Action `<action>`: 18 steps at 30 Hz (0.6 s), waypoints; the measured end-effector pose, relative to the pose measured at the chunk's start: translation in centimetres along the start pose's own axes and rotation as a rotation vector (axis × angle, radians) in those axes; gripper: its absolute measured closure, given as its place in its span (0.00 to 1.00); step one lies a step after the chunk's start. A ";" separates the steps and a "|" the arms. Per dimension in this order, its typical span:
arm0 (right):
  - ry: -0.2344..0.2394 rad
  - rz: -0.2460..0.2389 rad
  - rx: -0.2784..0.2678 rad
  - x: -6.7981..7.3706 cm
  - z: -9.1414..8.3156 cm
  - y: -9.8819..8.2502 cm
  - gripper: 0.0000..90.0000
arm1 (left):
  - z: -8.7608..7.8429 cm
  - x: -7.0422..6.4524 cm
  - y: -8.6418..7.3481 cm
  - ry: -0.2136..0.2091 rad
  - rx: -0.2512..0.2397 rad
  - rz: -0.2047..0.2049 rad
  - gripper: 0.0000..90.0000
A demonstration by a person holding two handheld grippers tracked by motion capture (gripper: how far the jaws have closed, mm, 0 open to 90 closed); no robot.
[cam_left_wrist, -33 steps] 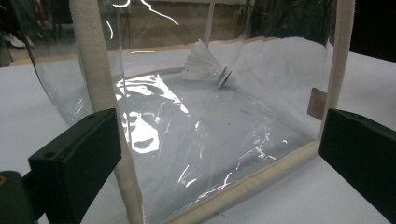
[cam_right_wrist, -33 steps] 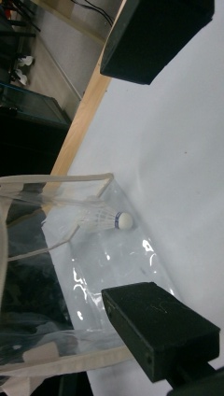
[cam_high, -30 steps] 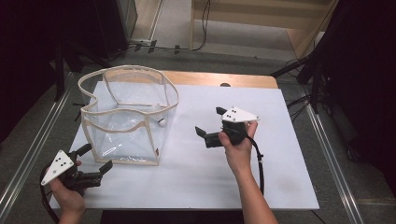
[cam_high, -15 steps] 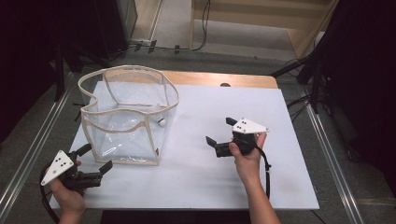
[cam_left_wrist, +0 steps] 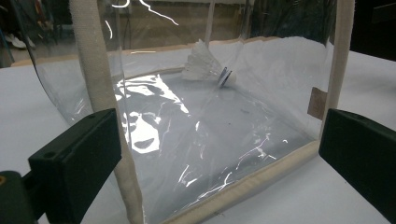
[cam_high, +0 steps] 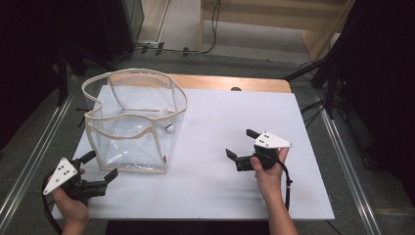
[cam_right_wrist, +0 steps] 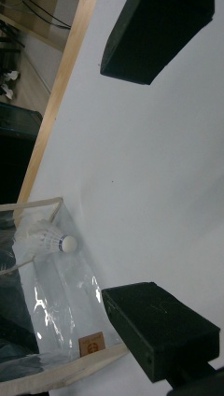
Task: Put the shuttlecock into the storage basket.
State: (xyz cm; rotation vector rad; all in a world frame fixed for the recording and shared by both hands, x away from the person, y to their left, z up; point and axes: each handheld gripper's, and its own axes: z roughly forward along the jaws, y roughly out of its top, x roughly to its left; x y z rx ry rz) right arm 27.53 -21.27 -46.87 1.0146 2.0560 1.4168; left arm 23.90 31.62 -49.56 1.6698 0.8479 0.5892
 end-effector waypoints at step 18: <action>-0.078 0.034 -0.004 -2.2 -4.1 -2.7 0.00 | 0.0 0.0 0.0 0.001 0.002 0.005 0.00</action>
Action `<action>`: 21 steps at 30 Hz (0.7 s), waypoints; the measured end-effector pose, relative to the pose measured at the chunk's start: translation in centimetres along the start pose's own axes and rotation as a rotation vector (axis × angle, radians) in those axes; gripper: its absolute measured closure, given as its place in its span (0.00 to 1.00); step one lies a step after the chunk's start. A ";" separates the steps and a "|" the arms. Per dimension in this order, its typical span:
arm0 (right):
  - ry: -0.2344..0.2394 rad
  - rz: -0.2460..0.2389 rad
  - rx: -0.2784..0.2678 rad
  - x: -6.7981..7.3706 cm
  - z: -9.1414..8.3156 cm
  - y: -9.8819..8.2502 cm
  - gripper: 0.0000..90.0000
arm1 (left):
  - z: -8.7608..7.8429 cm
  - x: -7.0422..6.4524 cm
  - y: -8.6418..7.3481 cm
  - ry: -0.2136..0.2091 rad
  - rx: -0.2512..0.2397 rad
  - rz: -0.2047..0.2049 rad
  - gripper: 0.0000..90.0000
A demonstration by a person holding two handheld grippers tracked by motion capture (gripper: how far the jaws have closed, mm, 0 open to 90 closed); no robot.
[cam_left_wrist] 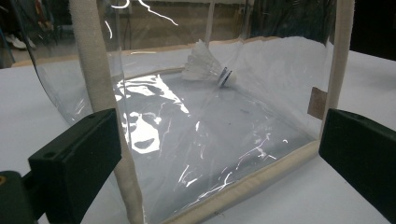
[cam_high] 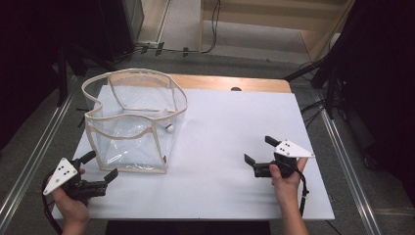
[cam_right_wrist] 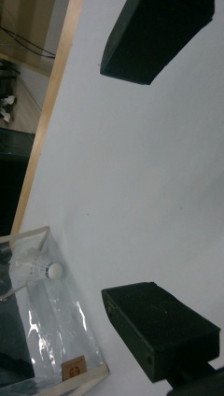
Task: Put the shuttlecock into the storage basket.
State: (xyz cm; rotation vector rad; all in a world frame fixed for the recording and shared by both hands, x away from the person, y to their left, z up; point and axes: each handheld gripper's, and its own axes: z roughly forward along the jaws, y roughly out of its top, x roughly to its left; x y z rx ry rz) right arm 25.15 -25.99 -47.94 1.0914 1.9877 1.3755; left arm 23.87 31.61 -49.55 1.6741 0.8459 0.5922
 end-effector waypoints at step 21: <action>-0.088 0.040 0.019 -2.5 -3.3 -2.4 0.00 | 0.0 0.0 0.0 0.002 -0.001 0.003 0.00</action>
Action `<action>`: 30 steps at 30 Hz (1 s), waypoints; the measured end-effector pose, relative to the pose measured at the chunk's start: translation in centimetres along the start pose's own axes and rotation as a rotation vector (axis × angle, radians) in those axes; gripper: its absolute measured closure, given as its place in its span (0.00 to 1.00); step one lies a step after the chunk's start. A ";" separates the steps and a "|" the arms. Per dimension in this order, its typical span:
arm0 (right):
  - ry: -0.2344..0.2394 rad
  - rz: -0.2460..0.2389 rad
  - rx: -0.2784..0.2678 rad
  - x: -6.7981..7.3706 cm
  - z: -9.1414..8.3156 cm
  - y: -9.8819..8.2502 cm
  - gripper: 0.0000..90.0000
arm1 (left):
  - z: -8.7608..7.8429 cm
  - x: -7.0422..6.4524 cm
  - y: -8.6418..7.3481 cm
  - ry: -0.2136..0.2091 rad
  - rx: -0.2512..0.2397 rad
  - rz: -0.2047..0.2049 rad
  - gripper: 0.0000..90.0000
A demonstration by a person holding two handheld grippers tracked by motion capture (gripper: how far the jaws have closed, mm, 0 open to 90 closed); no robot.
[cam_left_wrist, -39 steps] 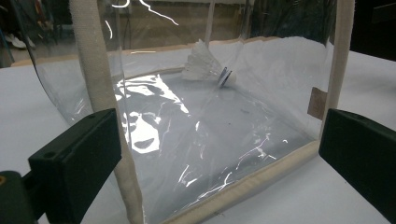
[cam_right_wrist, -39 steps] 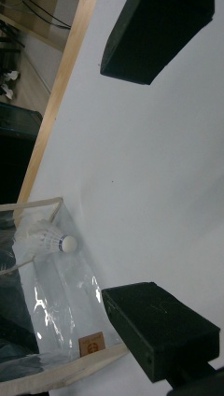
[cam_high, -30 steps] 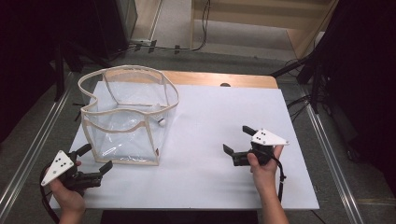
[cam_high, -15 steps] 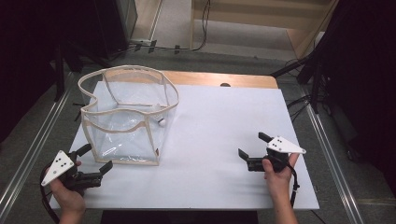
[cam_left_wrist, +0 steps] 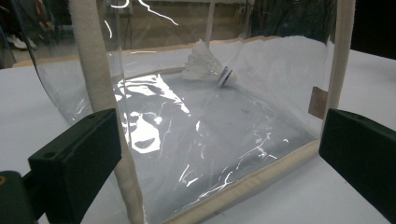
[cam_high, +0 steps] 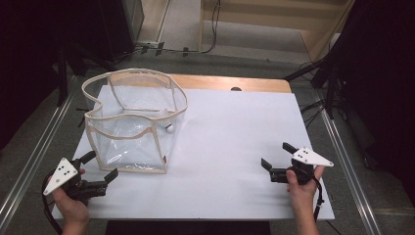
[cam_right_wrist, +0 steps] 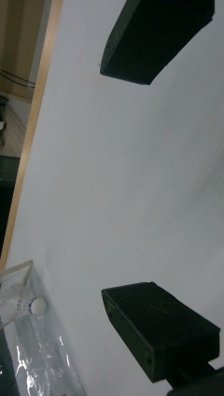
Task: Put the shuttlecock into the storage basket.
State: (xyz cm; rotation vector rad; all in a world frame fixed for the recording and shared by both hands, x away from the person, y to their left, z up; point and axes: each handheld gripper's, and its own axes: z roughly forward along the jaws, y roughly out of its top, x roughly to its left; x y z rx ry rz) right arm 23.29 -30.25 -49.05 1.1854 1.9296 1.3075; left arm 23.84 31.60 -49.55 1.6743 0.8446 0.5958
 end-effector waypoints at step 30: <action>-0.107 0.118 -0.043 -4.8 -3.4 -3.2 0.00 | -0.1 0.0 0.0 -0.001 -0.008 -0.006 0.00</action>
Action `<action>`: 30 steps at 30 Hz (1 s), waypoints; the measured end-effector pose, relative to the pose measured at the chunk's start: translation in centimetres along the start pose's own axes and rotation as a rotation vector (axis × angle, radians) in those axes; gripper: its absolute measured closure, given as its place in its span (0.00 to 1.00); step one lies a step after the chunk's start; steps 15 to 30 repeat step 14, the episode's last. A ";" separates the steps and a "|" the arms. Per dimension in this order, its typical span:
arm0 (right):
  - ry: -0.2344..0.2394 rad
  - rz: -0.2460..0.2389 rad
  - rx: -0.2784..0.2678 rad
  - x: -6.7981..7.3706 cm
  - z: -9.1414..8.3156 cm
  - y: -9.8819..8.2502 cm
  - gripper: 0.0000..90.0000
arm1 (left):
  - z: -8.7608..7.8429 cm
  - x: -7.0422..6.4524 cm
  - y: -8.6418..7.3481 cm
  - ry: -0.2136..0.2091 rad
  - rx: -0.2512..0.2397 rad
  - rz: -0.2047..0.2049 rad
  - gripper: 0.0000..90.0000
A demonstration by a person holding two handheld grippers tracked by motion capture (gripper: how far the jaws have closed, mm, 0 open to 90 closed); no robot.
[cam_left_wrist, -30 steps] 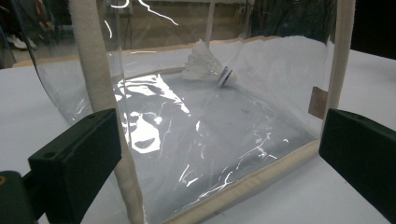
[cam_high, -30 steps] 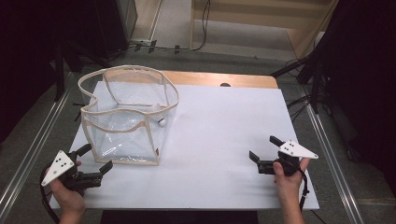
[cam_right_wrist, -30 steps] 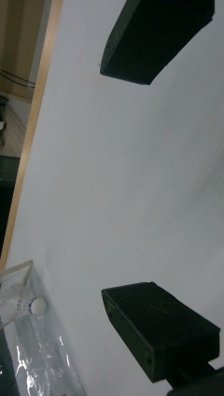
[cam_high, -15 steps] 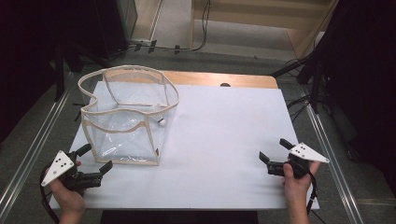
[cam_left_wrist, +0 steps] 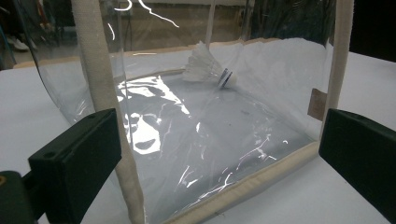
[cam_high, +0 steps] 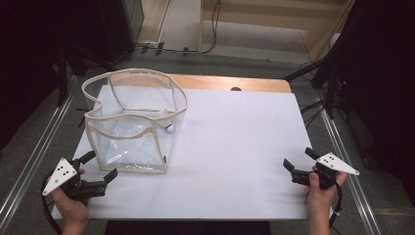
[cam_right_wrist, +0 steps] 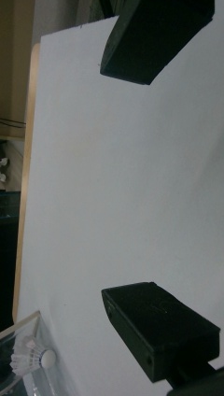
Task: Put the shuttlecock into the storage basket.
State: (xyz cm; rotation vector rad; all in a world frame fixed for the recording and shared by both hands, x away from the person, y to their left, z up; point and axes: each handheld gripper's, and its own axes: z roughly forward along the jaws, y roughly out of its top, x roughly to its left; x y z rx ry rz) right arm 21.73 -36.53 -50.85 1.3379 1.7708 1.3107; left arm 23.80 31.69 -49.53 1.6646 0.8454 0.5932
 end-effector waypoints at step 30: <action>-0.032 0.030 -0.021 -1.0 -0.6 -0.4 0.00 | 0.0 0.0 0.0 0.001 0.002 -0.001 0.00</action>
